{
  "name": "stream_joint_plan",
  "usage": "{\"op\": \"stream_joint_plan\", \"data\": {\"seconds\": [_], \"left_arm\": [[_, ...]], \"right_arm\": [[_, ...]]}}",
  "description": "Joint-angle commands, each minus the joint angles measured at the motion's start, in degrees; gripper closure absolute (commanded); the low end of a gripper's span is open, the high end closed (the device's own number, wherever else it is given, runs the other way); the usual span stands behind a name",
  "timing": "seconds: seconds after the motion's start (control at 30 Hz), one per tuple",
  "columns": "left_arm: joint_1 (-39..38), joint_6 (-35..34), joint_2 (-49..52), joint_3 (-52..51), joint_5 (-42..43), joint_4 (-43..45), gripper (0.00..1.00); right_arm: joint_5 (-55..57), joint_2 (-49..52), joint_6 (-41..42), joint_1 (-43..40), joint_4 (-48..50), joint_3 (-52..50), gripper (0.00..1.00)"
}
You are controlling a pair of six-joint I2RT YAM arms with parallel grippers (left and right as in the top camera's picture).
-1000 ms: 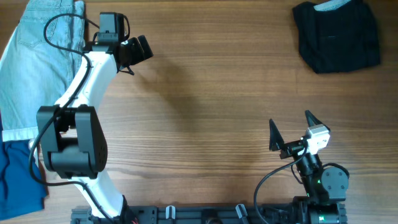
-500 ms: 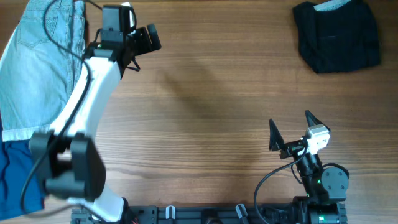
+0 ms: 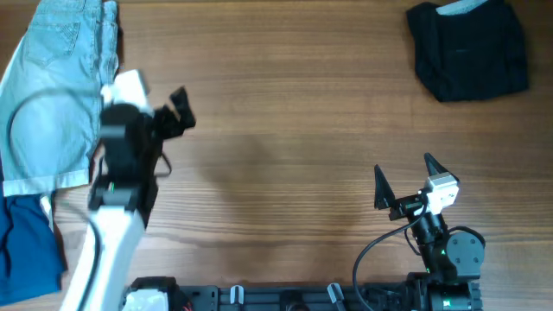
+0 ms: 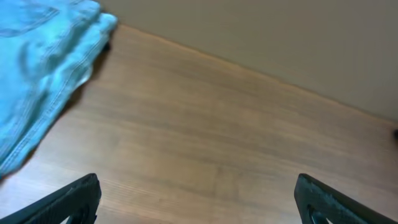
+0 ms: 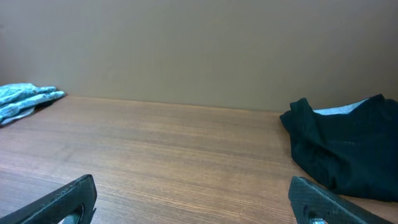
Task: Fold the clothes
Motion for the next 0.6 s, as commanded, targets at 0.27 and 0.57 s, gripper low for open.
{"op": "stream_joint_plan", "data": {"seconds": [0.27,0.57], "left_arm": [[4.4,-3.0,-28.9,-26.8,0.1,9.9,0.0],[4.4,-3.0,-41.5,-29.8,0.3,2.0,0.0]], "right_arm": [[0.5,-0.6,-0.7,0.3,0.1,-0.6,0.0],[0.5,-0.6,-0.7,0.3,0.1,-0.6,0.0]]}}
